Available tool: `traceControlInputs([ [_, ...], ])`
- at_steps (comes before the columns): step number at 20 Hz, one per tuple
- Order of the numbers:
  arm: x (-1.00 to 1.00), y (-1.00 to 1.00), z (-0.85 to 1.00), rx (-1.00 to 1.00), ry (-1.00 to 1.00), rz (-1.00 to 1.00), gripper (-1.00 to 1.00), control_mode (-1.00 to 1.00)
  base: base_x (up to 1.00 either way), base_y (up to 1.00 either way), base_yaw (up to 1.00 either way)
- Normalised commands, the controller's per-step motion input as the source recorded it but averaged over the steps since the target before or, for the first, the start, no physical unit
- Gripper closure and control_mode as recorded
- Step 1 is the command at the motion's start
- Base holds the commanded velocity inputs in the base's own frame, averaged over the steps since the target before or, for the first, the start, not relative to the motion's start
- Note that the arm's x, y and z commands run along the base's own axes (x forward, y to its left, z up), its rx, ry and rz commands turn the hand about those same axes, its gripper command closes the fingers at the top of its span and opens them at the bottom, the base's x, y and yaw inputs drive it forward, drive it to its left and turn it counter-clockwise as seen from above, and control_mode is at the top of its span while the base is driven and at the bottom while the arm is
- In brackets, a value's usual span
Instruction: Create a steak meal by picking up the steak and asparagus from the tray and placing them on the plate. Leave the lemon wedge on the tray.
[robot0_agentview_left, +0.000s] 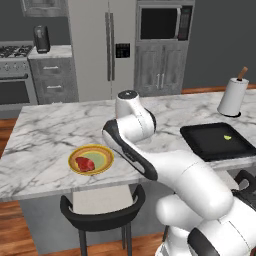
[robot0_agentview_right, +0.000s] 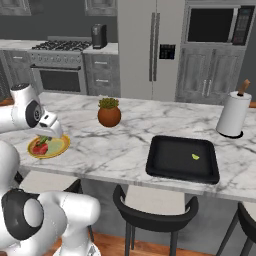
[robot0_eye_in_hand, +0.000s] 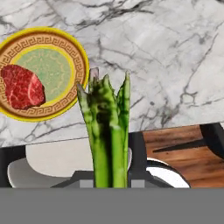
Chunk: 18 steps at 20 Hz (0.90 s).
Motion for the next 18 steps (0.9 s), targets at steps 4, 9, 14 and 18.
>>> traceControlInputs([
  [4,0.45,0.53,-0.36,0.03,0.0,0.11,1.0,-1.0,0.0,0.0,0.0],
  [9,0.42,0.28,-0.39,0.0,-0.02,0.22,1.0,-1.0,0.0,0.0,0.0],
  [14,0.43,0.12,-0.47,0.0,-0.05,0.25,1.0,-1.0,0.0,0.0,0.0],
  [18,0.33,0.06,-0.49,0.0,-0.01,0.17,1.0,-1.0,0.0,0.0,0.0],
])
